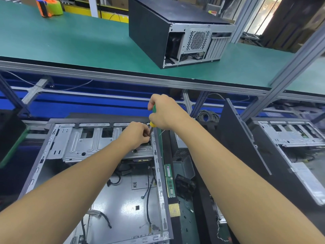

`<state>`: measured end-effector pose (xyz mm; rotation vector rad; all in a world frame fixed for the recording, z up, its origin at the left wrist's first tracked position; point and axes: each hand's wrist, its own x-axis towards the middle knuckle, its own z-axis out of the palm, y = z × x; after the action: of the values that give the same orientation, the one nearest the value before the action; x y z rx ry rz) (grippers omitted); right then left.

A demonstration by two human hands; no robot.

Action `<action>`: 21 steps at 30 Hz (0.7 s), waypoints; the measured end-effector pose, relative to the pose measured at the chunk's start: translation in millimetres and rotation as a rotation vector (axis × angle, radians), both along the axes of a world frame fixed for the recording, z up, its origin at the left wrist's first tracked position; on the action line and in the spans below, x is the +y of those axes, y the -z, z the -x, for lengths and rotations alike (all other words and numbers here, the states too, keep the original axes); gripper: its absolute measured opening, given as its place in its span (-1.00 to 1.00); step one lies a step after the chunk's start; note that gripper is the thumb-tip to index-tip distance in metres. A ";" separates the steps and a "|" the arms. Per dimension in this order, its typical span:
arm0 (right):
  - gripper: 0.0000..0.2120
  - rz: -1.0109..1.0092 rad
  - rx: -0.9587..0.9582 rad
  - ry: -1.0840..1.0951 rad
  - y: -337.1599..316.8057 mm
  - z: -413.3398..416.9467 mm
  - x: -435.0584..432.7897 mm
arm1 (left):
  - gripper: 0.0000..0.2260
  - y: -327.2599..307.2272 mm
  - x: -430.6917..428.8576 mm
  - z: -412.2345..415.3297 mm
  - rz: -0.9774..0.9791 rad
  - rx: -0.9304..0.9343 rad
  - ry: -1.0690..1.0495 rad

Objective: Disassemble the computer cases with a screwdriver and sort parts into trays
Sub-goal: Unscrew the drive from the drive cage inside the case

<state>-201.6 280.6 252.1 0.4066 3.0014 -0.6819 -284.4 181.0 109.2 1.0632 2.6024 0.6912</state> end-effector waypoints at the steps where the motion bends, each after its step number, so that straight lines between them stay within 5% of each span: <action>1: -0.76 0.005 0.001 0.003 0.4 -0.6 0.0 | -0.98 -0.8 -0.6 0.4 0.007 0.017 0.011; 21: -0.77 0.060 0.085 0.030 -3.3 3.3 6.9 | -0.78 -3.4 12.2 -10.0 0.283 0.234 0.089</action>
<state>-204.9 287.5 255.4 0.4320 3.0503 -0.8103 -274.4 193.2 112.7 1.2208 2.7171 0.1778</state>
